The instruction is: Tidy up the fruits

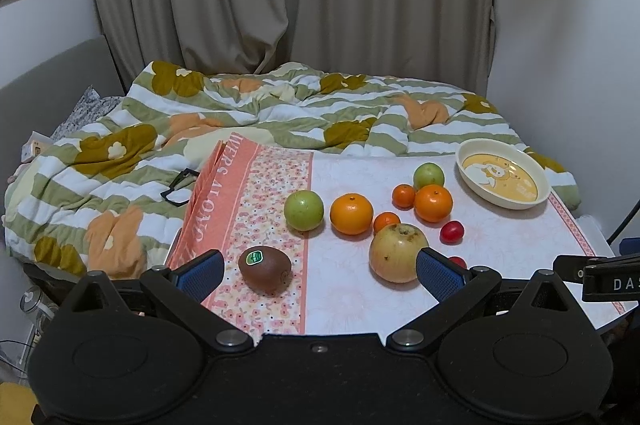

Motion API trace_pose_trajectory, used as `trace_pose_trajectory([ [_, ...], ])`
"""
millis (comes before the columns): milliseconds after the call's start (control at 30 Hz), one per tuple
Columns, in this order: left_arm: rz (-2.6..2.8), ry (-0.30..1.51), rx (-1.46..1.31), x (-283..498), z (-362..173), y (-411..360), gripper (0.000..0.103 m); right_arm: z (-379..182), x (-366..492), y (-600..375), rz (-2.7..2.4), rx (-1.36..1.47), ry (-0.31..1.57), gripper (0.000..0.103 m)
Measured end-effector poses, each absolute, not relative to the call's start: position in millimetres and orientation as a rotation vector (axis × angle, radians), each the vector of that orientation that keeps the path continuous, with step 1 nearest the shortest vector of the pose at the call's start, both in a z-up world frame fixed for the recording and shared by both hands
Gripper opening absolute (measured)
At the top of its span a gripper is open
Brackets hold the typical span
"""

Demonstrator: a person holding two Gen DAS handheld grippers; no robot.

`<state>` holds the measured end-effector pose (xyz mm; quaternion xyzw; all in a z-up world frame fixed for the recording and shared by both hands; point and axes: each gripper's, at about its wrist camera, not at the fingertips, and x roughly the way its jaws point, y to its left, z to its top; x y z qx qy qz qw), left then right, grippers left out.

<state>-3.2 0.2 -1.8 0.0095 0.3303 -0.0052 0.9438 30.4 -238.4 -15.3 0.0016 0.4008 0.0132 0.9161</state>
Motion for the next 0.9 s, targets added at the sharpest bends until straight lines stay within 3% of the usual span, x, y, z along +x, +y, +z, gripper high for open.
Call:
trace_pose_trajectory([
  [900,-0.01,0.706,0.027,-8.2,-0.5,3.8,0.103,-15.7,23.0,-237.7,0.028,0.011,0.83,0.103],
])
